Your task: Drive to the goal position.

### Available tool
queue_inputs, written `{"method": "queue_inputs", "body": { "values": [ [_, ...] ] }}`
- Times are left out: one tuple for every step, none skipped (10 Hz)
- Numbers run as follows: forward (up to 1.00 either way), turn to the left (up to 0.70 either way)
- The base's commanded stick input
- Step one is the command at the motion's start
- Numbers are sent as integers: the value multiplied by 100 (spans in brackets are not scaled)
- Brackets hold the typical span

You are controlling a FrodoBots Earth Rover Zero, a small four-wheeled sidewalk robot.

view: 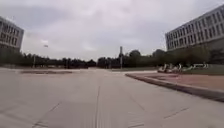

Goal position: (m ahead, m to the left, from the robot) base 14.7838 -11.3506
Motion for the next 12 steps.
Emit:
{"method": "queue_inputs", "body": {
  "values": [
    [100, 0],
    [100, 0],
    [100, 0],
    [100, 0],
    [100, 0],
    [100, 0],
    [100, 0],
    [100, 0],
    [100, 0],
    [100, 0],
    [100, 0],
    [100, 0]
  ]
}}
